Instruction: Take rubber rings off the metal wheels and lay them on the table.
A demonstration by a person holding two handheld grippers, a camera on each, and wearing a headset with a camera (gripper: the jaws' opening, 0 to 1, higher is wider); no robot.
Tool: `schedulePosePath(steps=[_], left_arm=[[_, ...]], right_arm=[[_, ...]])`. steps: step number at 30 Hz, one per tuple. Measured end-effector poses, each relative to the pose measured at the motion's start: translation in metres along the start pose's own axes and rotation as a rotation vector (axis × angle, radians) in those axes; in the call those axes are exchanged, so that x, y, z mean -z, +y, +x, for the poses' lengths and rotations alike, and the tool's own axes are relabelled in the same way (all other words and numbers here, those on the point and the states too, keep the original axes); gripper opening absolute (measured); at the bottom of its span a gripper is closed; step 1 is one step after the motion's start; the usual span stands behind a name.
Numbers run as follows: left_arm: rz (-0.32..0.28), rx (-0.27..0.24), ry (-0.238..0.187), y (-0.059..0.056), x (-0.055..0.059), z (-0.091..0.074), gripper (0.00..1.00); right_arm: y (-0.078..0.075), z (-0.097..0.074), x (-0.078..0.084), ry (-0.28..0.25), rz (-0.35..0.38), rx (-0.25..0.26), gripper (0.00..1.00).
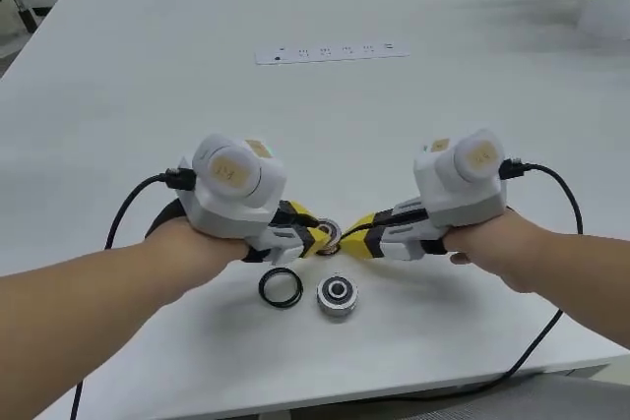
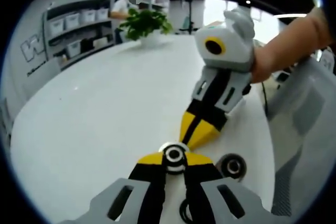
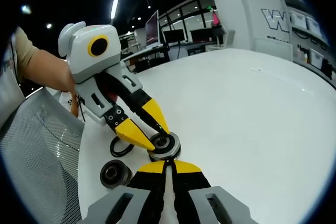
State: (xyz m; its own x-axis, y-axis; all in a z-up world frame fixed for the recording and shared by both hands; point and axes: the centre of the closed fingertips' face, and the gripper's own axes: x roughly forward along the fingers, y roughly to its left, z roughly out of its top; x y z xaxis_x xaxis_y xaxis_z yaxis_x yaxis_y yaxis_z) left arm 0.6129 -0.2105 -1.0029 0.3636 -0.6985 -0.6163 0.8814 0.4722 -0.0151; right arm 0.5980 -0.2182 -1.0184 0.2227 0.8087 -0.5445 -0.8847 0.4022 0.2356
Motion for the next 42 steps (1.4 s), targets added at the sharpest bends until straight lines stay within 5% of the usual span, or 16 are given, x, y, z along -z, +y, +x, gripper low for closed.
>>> schedulePosePath(steps=[11, 17, 42], left_arm=[[0.019, -0.024, 0.008, 0.0, -0.001, 0.0, 0.12], [0.016, -0.032, 0.011, 0.002, 0.0, 0.001, 0.12], [0.018, -0.044, 0.025, 0.001, -0.001, 0.002, 0.12]], right_arm=[[-0.01, -0.003, 0.001, -0.088, 0.337, 0.012, 0.0], [-0.013, -0.009, -0.012, -0.169, 0.448, -0.005, 0.0], [-0.003, -0.008, -0.022, -0.192, 0.458, -0.026, 0.0]])
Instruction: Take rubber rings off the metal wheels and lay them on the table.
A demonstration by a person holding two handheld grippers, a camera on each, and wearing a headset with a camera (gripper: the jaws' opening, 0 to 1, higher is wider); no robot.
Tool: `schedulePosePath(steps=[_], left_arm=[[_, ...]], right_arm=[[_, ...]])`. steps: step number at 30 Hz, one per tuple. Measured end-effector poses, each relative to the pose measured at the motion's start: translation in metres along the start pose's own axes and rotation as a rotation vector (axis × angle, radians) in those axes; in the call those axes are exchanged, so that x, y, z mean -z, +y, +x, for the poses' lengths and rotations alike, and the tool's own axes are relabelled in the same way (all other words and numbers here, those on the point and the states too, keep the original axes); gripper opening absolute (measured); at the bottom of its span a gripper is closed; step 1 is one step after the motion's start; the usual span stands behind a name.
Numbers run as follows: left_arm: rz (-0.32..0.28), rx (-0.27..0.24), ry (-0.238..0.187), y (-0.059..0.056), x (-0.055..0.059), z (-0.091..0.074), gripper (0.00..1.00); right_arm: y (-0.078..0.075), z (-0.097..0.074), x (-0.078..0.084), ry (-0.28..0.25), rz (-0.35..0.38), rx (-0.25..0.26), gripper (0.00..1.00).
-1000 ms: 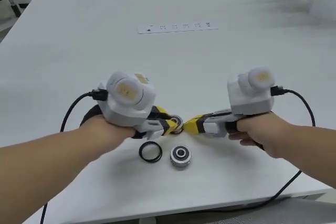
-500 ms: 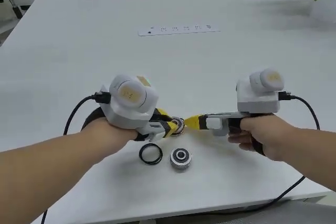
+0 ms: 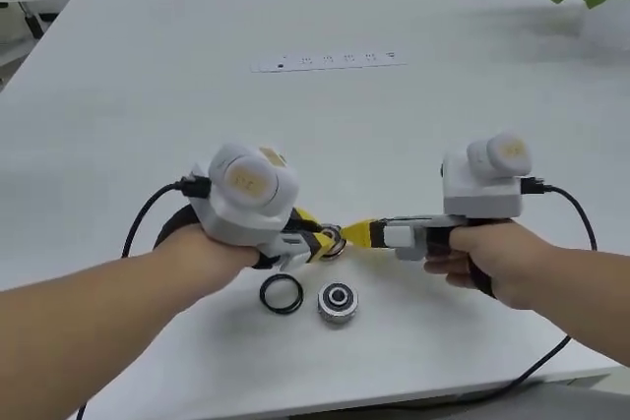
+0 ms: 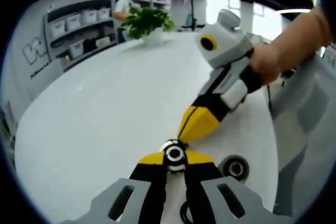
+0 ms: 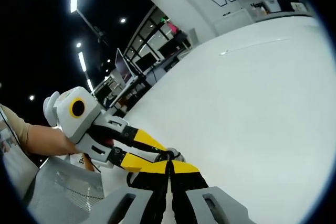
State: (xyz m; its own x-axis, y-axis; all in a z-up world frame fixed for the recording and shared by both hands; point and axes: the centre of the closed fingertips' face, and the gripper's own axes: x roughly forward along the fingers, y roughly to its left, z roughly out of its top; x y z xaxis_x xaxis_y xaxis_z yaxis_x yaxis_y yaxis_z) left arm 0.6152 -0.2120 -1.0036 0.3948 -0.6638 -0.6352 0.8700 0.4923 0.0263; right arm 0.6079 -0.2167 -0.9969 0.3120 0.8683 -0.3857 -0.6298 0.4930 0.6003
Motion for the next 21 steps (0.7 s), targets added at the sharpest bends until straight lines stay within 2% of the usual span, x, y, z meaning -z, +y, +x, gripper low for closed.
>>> schedulePosePath(steps=[12, 13, 15, 16, 17, 21], left_arm=[[0.021, 0.004, 0.012, 0.0, 0.0, 0.0, 0.12], [0.02, 0.005, 0.011, -0.001, 0.0, 0.0, 0.12], [0.022, 0.003, 0.01, 0.0, 0.0, 0.0, 0.12], [0.02, 0.003, 0.007, 0.0, -0.001, 0.0, 0.12], [0.016, 0.003, 0.006, 0.0, -0.001, -0.001, 0.12], [0.012, 0.001, 0.004, -0.001, -0.002, -0.002, 0.12]], right_arm=[[0.006, 0.001, 0.002, 0.008, -0.019, -0.025, 0.0], [0.01, 0.002, -0.001, -0.005, -0.008, -0.045, 0.0], [0.023, 0.003, 0.004, 0.022, -0.024, -0.096, 0.0], [0.015, 0.004, -0.003, -0.008, -0.056, -0.052, 0.0], [0.015, 0.002, -0.001, 0.008, -0.033, -0.067, 0.0], [0.015, 0.002, 0.002, 0.012, -0.026, -0.066, 0.0]])
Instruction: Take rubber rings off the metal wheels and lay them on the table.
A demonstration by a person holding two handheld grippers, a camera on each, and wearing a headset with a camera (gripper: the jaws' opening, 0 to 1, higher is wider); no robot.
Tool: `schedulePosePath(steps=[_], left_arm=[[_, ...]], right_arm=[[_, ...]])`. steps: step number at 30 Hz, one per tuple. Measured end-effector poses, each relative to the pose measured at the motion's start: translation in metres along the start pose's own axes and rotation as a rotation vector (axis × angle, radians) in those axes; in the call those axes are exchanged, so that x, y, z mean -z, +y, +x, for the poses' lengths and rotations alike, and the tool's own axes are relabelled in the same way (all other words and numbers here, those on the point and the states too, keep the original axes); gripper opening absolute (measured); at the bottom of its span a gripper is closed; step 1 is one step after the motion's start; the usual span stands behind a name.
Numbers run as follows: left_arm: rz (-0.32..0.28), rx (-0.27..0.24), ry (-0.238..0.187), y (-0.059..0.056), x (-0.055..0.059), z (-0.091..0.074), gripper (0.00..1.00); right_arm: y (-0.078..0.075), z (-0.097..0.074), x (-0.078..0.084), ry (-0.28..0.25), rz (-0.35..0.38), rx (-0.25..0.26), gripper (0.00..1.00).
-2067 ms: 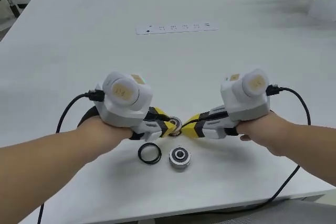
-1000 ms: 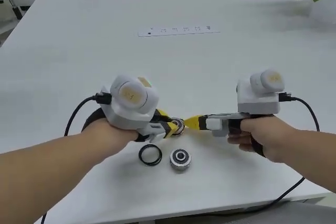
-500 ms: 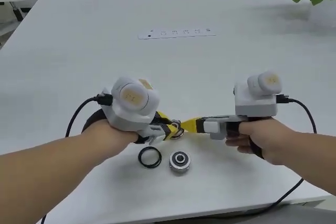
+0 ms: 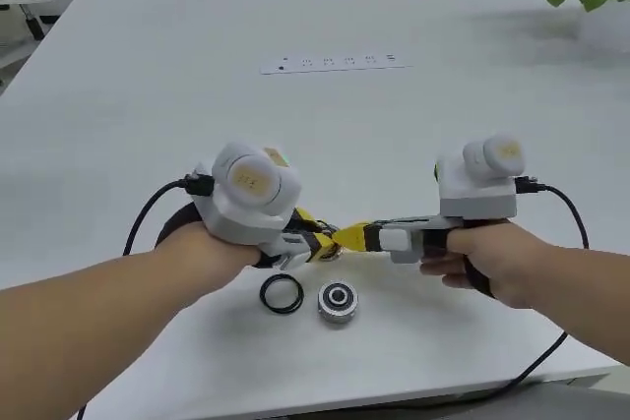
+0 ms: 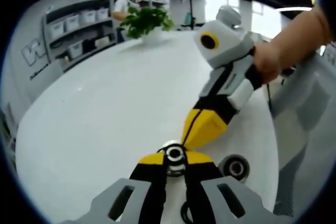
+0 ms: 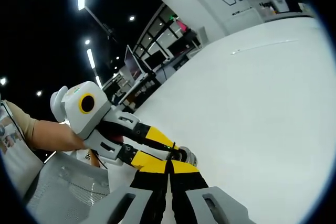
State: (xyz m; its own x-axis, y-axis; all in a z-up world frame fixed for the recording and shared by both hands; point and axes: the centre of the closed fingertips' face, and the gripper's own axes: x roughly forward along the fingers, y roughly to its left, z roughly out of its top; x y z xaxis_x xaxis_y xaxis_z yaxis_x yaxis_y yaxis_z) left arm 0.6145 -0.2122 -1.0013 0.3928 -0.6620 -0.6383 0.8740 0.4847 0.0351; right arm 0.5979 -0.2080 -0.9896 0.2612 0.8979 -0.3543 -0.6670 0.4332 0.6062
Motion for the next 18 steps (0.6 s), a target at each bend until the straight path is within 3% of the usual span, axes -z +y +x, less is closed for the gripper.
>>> schedulePosePath(steps=[9, 18], left_arm=[[-0.022, -0.002, -0.013, -0.0003, -0.0002, -0.0006, 0.13], [-0.027, 0.024, -0.022, -0.0039, -0.0012, -0.0049, 0.16]], right_arm=[[-0.0066, -0.0004, -0.0012, -0.003, -0.005, 0.039, 0.0], [-0.0045, -0.0017, -0.0066, -0.021, 0.001, 0.037, 0.0]])
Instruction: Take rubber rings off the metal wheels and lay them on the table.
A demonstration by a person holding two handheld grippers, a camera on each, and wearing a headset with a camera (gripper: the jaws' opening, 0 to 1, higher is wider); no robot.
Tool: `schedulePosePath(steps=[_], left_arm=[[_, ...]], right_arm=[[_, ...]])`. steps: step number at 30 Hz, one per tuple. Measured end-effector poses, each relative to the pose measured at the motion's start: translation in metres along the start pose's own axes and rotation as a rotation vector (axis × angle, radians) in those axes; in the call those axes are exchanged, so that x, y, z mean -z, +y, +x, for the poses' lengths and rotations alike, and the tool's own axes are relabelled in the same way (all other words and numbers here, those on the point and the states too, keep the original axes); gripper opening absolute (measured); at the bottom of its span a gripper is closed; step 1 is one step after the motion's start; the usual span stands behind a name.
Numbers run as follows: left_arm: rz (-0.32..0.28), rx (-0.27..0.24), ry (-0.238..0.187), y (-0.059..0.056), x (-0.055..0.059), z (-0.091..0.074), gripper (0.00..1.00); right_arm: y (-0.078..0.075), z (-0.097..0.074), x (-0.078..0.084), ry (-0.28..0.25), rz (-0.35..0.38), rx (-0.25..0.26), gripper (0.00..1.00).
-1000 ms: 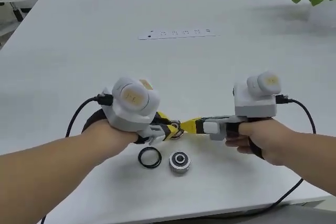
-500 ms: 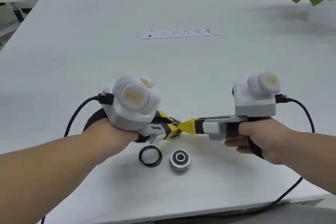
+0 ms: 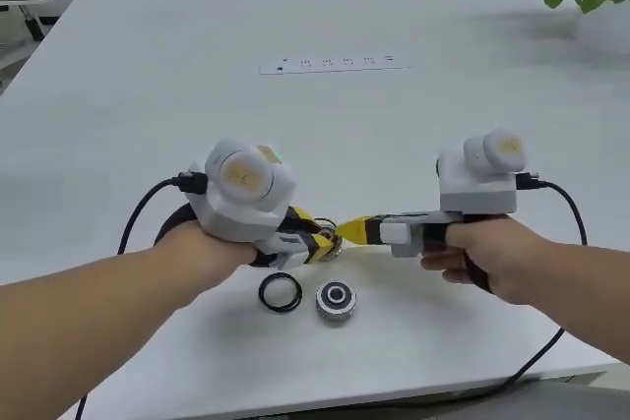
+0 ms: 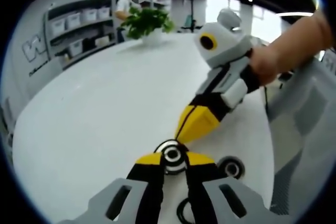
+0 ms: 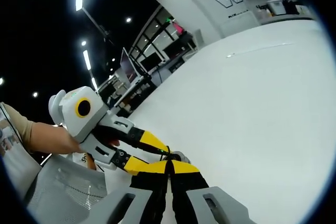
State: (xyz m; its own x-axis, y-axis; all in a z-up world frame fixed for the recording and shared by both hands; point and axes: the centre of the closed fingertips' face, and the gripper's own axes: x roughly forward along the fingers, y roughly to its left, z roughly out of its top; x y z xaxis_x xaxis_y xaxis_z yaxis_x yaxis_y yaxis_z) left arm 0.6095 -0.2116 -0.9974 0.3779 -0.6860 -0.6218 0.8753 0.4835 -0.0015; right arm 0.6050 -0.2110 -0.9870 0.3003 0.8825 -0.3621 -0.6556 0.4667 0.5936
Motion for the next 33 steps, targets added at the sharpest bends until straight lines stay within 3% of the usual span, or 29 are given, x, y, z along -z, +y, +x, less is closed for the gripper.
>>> schedulePosePath(steps=[5, 9, 20, 33], left_arm=[[-0.01, 0.017, -0.032, -0.005, -0.008, -0.008, 0.22], [0.003, 0.028, -0.038, -0.011, -0.009, -0.017, 0.24], [-0.018, 0.027, -0.103, -0.012, -0.015, -0.051, 0.31], [-0.067, 0.008, -0.141, -0.012, -0.002, -0.089, 0.4]], right_arm=[[0.004, -0.002, -0.001, -0.002, -0.003, -0.006, 0.0], [0.008, -0.003, -0.007, -0.02, 0.001, -0.016, 0.0], [0.017, -0.008, -0.014, -0.046, 0.016, -0.034, 0.0], [0.036, -0.004, -0.013, -0.033, 0.02, -0.072, 0.0]])
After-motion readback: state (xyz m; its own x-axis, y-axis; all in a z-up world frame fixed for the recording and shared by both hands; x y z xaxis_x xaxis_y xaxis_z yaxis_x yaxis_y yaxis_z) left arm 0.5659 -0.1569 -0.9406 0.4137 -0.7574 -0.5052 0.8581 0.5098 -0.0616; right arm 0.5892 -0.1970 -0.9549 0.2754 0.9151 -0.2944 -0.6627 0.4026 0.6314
